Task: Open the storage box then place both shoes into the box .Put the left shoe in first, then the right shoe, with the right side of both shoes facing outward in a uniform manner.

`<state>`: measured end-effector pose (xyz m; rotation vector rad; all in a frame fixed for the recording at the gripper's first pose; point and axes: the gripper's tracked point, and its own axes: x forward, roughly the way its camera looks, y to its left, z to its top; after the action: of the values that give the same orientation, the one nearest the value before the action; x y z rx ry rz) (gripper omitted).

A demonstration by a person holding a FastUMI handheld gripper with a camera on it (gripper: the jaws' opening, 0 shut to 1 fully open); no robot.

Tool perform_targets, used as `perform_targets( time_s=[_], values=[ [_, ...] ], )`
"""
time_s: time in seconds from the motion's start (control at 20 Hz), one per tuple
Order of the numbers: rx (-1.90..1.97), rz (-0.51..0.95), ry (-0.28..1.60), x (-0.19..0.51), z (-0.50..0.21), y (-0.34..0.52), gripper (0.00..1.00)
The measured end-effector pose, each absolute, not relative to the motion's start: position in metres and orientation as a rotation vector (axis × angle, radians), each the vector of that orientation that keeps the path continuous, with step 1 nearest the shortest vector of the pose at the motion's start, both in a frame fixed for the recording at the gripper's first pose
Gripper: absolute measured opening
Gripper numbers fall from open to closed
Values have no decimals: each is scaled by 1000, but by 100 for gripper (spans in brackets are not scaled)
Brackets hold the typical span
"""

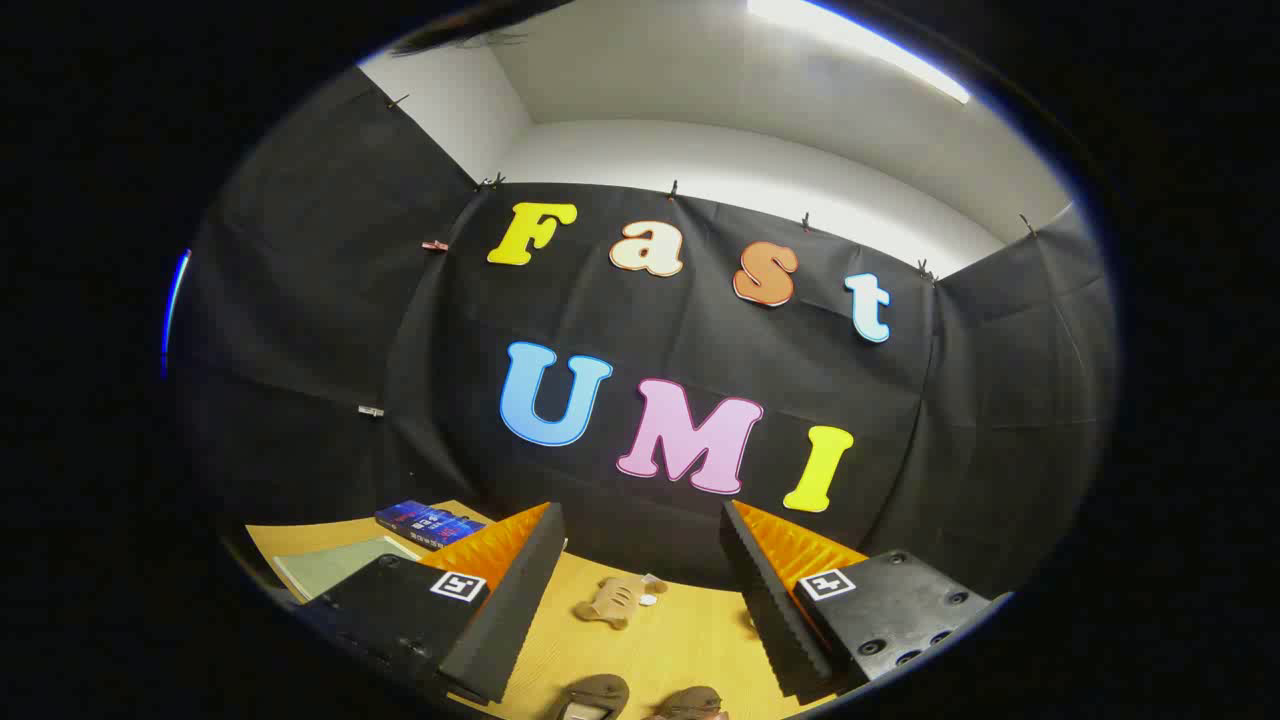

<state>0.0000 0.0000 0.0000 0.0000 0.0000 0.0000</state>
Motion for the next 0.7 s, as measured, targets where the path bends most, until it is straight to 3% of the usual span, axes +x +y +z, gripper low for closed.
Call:
perform_targets(
  time_s=[0.7],
  values=[
    [41,-118,177,10,-50,-22,97]
  ],
)
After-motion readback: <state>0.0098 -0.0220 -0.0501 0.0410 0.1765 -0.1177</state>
